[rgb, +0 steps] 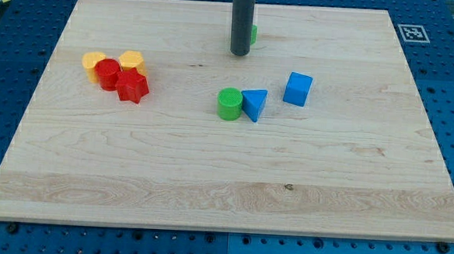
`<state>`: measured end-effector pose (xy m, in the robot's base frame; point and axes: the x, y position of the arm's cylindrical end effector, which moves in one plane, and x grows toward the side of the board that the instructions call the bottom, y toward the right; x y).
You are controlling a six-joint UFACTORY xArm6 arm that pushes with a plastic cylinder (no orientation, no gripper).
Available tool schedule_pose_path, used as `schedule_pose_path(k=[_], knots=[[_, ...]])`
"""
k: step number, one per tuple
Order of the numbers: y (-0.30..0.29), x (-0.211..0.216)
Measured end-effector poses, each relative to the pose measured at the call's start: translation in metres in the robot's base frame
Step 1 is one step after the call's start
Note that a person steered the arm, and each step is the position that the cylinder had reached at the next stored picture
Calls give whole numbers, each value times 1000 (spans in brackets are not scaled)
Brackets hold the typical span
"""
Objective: Move the blue triangle towards down
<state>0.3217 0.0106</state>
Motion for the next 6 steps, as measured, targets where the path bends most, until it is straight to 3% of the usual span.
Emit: schedule_pose_path(k=[6], knots=[[57, 176]])
